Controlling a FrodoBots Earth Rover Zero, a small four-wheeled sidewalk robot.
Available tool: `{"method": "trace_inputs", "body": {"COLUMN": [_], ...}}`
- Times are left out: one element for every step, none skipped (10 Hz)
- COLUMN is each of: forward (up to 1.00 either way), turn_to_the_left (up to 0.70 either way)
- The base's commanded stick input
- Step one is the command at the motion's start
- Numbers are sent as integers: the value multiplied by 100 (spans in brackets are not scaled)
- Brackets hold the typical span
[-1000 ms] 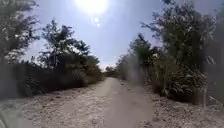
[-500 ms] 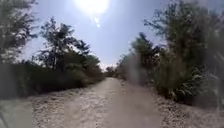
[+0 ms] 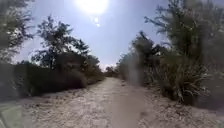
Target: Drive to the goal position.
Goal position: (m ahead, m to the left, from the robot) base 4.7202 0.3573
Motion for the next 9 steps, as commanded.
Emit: {"method": "trace_inputs", "body": {"forward": [45,45,45,45,45,45,45,45,45], "turn_to_the_left": [2,3,10,27,27,11,6,2,2]}}
